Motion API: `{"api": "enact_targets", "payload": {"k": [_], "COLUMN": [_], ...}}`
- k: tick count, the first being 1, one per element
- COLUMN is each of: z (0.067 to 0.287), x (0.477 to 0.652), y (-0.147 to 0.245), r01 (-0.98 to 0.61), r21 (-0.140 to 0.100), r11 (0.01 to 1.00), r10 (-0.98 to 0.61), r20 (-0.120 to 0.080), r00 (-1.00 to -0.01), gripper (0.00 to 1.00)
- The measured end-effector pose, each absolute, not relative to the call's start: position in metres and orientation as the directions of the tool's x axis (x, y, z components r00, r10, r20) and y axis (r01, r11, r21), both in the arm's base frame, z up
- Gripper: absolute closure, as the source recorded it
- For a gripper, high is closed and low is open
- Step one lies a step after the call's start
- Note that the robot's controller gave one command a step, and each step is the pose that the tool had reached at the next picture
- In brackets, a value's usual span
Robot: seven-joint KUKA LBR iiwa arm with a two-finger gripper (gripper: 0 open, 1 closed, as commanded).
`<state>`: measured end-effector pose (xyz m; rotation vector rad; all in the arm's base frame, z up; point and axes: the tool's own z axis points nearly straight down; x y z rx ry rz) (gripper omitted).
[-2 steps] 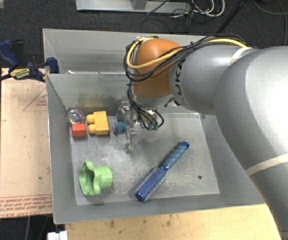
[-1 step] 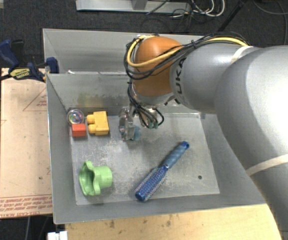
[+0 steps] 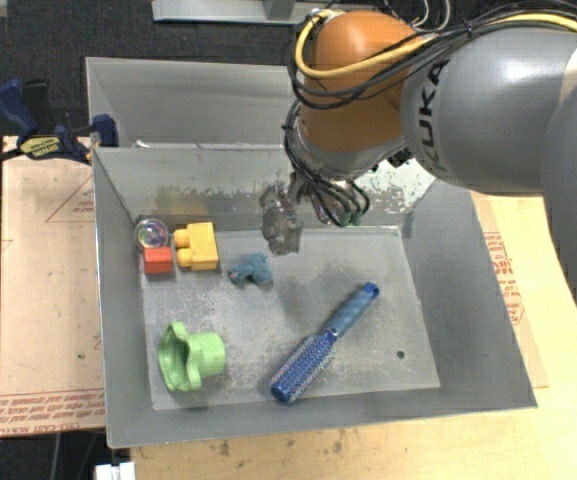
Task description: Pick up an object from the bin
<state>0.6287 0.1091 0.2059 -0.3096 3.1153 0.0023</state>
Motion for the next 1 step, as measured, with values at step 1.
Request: {"api": "enact_targets", "payload": {"k": [1], "z": [0.2005], "x": [0.6278], "y": [0.1087], "r01": [-0.196], "r21": [0.001], "r11": [0.981], "r10": [-0.196], "r20": [-0.004], "r00": [-0.981], "gripper": [0.0]}}
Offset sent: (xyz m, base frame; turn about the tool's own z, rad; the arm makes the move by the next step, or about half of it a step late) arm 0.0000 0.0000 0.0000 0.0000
